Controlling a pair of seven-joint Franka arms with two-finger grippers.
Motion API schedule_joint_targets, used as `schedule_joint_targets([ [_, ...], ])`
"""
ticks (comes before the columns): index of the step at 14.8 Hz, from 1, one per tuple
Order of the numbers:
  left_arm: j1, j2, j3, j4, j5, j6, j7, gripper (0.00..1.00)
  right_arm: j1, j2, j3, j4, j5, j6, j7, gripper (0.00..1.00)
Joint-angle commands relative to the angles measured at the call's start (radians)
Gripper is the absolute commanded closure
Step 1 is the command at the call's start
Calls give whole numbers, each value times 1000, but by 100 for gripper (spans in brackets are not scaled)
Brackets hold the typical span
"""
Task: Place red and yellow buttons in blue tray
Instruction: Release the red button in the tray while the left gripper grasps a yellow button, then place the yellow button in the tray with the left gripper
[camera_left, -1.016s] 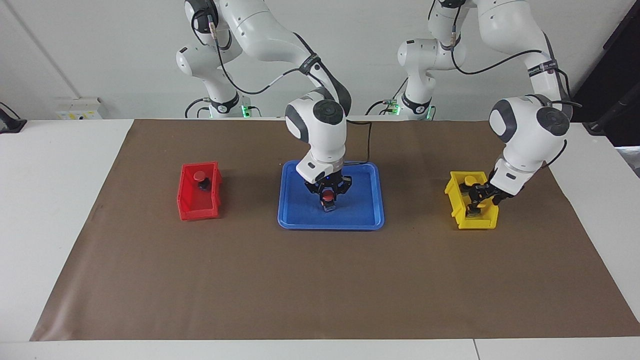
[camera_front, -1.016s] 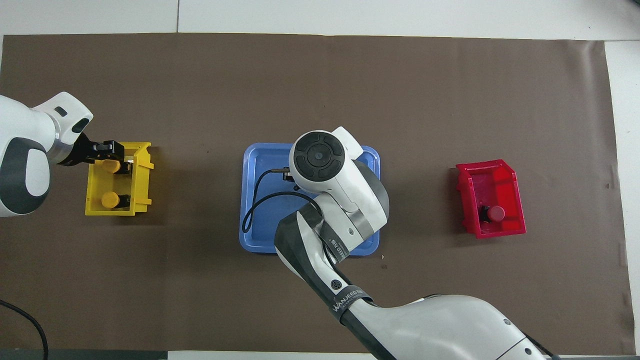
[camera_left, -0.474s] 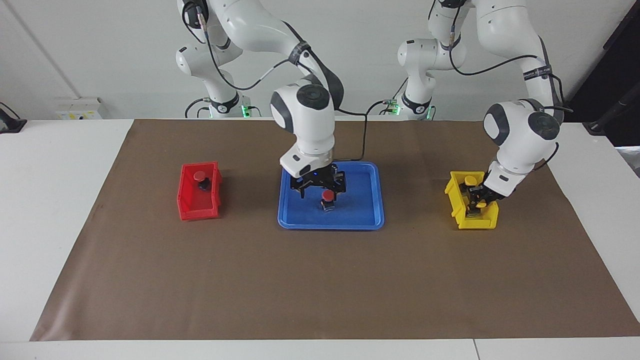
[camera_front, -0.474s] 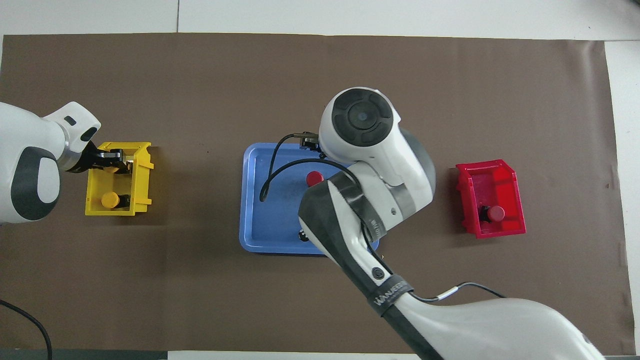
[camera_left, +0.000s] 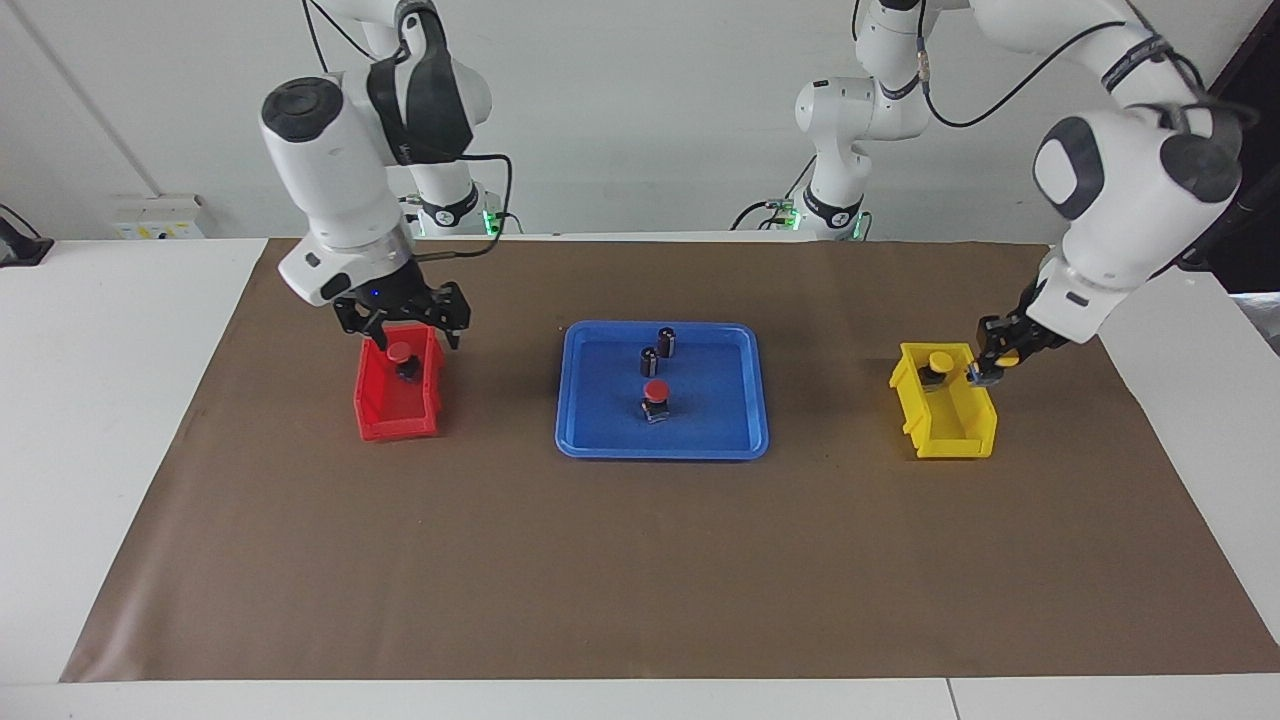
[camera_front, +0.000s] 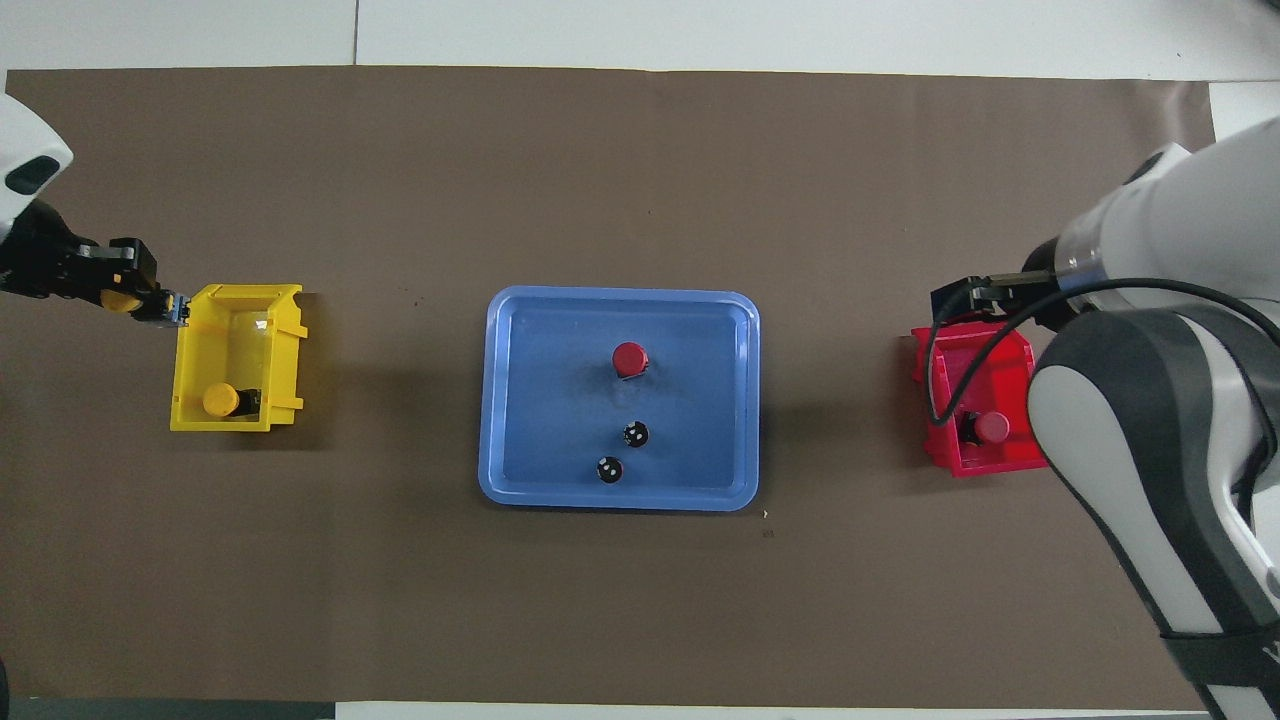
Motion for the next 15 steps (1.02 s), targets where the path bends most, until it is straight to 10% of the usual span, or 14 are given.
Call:
schedule_joint_targets([
  [1,-163,20,-2,-51,-23,92,-258,98,-66,-86,20,-175,9,84,-99,11],
  [15,-565,162,-2,-277,-75,571,-737,98,-92,-49,18,-390,6,322,-136,32],
])
